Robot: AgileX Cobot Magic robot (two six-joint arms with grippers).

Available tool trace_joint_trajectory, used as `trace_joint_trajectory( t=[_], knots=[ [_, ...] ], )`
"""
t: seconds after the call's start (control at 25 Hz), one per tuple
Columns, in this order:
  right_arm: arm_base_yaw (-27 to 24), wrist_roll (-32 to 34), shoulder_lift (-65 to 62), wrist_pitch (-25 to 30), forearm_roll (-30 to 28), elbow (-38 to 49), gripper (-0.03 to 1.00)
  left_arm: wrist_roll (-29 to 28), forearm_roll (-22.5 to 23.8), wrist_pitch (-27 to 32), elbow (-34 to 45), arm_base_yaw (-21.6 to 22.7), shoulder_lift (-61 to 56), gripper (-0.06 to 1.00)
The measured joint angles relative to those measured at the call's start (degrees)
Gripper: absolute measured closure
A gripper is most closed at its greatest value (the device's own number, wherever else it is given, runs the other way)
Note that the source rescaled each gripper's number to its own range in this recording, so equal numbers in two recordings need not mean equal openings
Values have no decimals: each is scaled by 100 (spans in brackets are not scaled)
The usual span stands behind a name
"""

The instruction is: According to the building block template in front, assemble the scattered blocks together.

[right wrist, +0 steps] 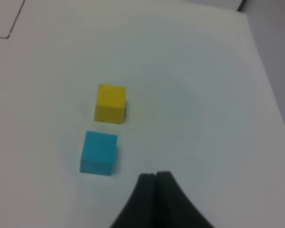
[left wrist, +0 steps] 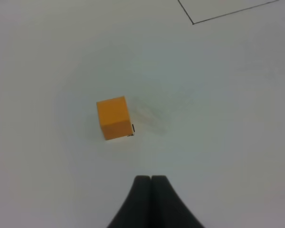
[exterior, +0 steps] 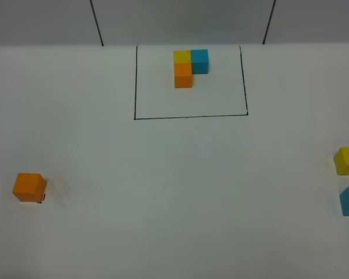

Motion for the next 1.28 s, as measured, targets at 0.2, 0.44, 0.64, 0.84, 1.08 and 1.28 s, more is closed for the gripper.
trace_joint_trajectory(
  t=[0.2,0.44,0.64,0.84,1.08,1.28],
  knots=[
    [0,0,0,0,0,0,97,-4,-15,0,0,0,0,94],
    [0,0,0,0,0,0,97,-104,96,0,0,0,0,94],
    [0,0,0,0,0,0,97,-873,523,-44,19,0,0,94],
    [0,0,0,0,0,0,97,-1369,839,-44,28,0,0,94],
    [0,0,0,0,0,0,97,-1338,926,-75,37,0,10,92],
    [0,0,0,0,0,0,97,-1004,1137,-115,37,0,10,67]
  ],
)
